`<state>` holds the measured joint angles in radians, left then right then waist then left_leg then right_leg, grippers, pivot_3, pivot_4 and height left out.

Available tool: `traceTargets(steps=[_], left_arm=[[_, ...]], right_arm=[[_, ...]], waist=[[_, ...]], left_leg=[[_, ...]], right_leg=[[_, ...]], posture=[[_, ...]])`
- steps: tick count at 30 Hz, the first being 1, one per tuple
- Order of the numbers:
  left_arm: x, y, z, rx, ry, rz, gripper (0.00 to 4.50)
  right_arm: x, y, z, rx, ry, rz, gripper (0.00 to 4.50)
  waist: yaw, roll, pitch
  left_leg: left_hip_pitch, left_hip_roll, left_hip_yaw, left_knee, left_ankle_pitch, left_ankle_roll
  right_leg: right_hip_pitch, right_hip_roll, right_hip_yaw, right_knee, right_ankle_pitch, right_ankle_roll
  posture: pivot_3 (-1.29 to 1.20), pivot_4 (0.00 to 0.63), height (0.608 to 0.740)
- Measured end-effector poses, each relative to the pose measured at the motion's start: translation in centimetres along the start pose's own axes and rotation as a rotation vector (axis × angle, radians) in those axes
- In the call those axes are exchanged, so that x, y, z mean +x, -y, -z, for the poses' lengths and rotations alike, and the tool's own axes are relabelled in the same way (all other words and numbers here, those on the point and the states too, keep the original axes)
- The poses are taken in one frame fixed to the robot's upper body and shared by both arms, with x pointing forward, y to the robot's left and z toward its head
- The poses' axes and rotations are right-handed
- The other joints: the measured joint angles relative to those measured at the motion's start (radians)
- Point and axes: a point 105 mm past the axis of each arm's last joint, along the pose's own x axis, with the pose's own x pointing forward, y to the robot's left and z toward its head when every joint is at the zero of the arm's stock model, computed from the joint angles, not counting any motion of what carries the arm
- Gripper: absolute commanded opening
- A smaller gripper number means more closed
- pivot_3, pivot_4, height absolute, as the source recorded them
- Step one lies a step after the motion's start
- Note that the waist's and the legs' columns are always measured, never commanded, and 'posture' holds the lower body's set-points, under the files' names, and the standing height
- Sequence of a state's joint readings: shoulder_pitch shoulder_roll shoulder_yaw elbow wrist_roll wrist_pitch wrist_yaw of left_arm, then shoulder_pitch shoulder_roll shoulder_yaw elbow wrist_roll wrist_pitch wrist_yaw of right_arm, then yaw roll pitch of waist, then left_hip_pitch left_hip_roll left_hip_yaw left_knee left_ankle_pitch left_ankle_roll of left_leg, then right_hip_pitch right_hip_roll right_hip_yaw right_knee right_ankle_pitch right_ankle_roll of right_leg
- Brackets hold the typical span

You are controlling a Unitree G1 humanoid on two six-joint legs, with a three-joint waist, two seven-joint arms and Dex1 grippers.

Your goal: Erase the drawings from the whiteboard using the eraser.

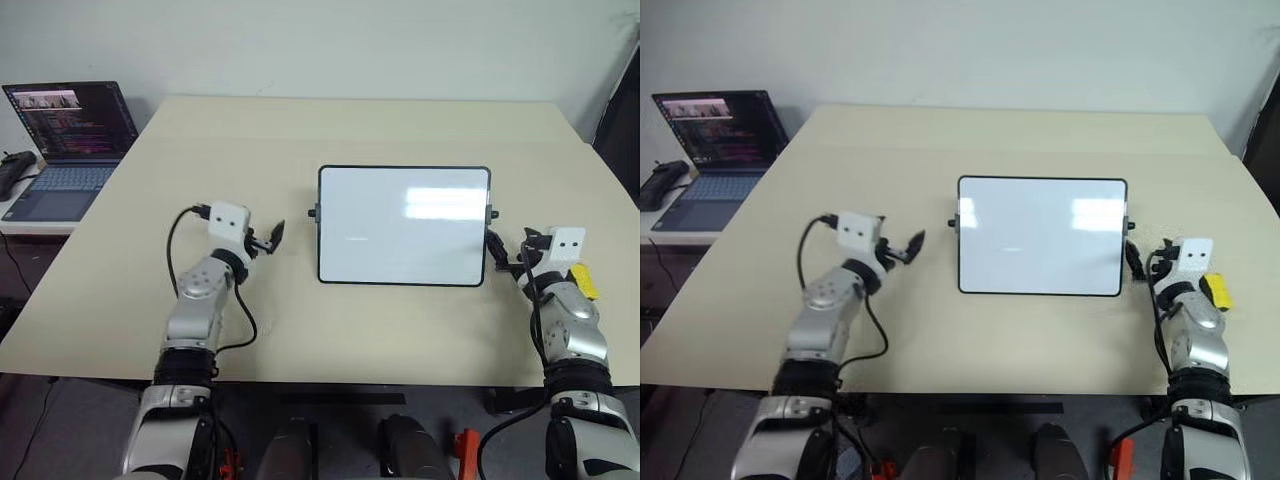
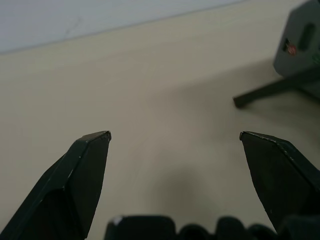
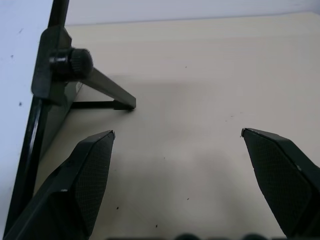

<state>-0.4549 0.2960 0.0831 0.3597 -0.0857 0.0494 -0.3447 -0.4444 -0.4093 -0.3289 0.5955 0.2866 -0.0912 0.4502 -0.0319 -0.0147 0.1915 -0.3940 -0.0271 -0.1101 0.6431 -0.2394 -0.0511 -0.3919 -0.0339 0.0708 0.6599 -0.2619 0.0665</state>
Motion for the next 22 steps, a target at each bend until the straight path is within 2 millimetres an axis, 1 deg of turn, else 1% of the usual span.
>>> traceTargets(steps=[2,3,6,10,13,16,22], left_arm=[[-0.2,0.7,1.8,-0.017,-0.033,-0.008,4.50],[-0.3,0.9,2.1,-0.022,-0.030,-0.020,4.50],[-0.2,0.8,2.3,-0.013,-0.013,-0.062,4.50],[-0.1,0.7,2.3,-0.014,0.002,-0.097,4.50],[-0.1,0.6,2.3,-0.012,0.008,-0.099,4.50],[0.1,0.6,2.1,-0.009,0.019,-0.101,4.50],[0.8,0.2,0.1,-0.004,0.088,-0.120,4.50]], right_arm=[[0.0,-0.1,0.2,0.001,0.008,0.006,4.45],[0.0,-0.1,0.2,-0.001,0.011,0.010,4.45],[0.1,-0.6,0.4,-0.004,0.020,0.006,4.45],[-0.1,-1.4,1.0,0.009,0.018,-0.004,4.45],[-0.3,-2.0,1.7,0.017,0.008,0.004,4.45],[-0.2,-2.5,1.9,0.021,0.016,0.019,4.45],[0.2,-3.2,2.0,-0.008,0.026,0.050,4.45]], waist=[[-0.001,0.000,0.000],[-0.001,0.000,0.000],[-0.001,0.000,0.000],[-0.001,0.000,0.000],[-0.006,0.000,0.000],[-0.016,0.000,0.000],[-0.028,0.001,-0.001]], left_leg=[[0.000,0.000,0.000,0.000,0.000,0.000],[0.000,0.000,0.000,0.000,0.000,0.000],[0.004,0.000,0.000,0.000,0.000,0.000],[0.004,-0.001,0.000,0.001,0.000,0.000],[0.005,-0.001,0.001,0.001,0.000,0.000],[0.005,0.000,0.001,0.001,0.000,0.000],[0.006,0.000,0.002,0.000,0.000,0.000]], right_leg=[[0.000,0.000,0.000,0.001,0.000,0.000],[0.000,0.000,0.000,0.001,0.000,0.000],[0.003,0.000,0.000,0.002,0.000,0.000],[0.003,0.001,0.000,0.003,0.000,0.000],[0.003,0.002,0.001,0.003,0.000,0.000],[0.003,0.003,0.001,0.003,0.000,-0.001],[0.003,0.004,0.001,0.003,0.000,-0.001]], posture=[[0.00,0.150,0.740],[0.00,0.150,0.740],[0.00,0.150,0.740],[0.00,0.150,0.740],[0.00,0.150,0.740],[0.00,0.150,0.740],[0.00,0.150,0.740]])
